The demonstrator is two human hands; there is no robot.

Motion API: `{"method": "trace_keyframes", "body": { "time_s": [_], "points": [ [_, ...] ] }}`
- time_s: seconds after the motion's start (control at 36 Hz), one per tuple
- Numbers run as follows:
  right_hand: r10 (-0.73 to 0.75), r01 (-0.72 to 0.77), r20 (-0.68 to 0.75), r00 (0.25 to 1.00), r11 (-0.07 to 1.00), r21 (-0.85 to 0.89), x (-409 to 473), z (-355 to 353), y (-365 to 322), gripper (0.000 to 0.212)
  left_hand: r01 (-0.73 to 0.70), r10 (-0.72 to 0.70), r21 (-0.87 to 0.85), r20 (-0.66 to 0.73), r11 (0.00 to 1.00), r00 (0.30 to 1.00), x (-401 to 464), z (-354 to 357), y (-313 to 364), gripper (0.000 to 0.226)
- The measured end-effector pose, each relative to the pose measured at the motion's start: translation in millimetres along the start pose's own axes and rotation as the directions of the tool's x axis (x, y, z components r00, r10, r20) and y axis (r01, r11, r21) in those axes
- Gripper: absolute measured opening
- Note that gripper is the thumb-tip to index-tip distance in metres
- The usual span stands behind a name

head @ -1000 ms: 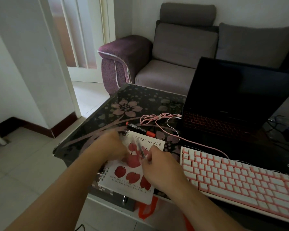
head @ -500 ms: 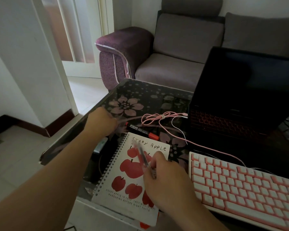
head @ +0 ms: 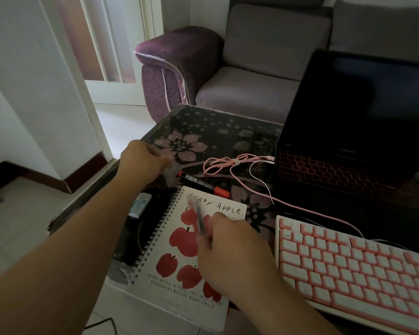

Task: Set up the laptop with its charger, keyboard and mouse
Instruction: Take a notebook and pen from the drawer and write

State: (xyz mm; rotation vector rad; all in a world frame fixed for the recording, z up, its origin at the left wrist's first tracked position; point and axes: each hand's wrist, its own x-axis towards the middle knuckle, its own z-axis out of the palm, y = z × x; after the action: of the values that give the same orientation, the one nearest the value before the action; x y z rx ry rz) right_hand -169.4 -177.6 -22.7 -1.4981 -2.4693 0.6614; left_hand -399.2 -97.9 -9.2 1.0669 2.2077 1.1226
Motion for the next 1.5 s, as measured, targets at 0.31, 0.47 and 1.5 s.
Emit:
{"method": "trace_keyframes", "body": {
  "time_s": [0.31,0.47,1.5],
  "points": [
    [0.045,-0.047,0.014,0.999,0.969,0.241,6.8,-0.5,-0.3,0.023,-0.018,0.008,-0.102,-0.097,0.995,0.995,3.6,14.0,0.6,0.017],
    [0.013,-0.011,-0.007,1.0,0.966,0.257,2.4,2.4,0.2,0.017,0.007,-0.008,-0.033,-0.019,0.999,1.0,6.8,16.0,-7.0,0.012],
    [0.008,0.003,-0.095,0.995,0.994,0.11,-9.5,7.1,-10.2,0.016,-0.09,0.072,0.469,0.056,0.879,0.996,-35.7,-38.6,-46.1,0.026]
  ]
}}
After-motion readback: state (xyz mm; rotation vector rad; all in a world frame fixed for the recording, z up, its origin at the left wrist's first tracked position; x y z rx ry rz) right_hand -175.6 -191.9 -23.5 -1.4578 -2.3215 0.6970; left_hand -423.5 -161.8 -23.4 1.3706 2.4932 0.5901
